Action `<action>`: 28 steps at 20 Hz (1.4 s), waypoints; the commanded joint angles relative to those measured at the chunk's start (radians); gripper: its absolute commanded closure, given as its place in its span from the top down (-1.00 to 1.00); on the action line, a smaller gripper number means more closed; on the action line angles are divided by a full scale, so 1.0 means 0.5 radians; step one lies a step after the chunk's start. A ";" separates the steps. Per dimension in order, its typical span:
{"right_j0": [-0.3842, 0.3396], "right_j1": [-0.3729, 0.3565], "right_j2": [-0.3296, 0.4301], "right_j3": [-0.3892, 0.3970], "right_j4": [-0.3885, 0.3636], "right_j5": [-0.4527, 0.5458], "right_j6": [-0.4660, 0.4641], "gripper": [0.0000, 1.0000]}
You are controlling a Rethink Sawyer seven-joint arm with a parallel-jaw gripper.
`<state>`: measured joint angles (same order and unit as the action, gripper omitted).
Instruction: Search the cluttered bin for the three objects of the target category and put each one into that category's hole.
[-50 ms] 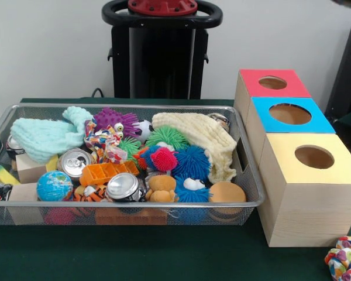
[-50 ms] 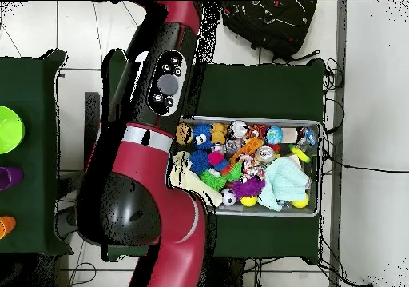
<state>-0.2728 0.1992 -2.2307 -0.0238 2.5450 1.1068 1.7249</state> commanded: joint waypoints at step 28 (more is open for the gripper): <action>0.113 0.227 -0.157 0.019 -0.138 -0.285 0.640 1.00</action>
<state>-0.1866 0.2652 -2.2327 -0.0057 2.5279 1.0331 1.8067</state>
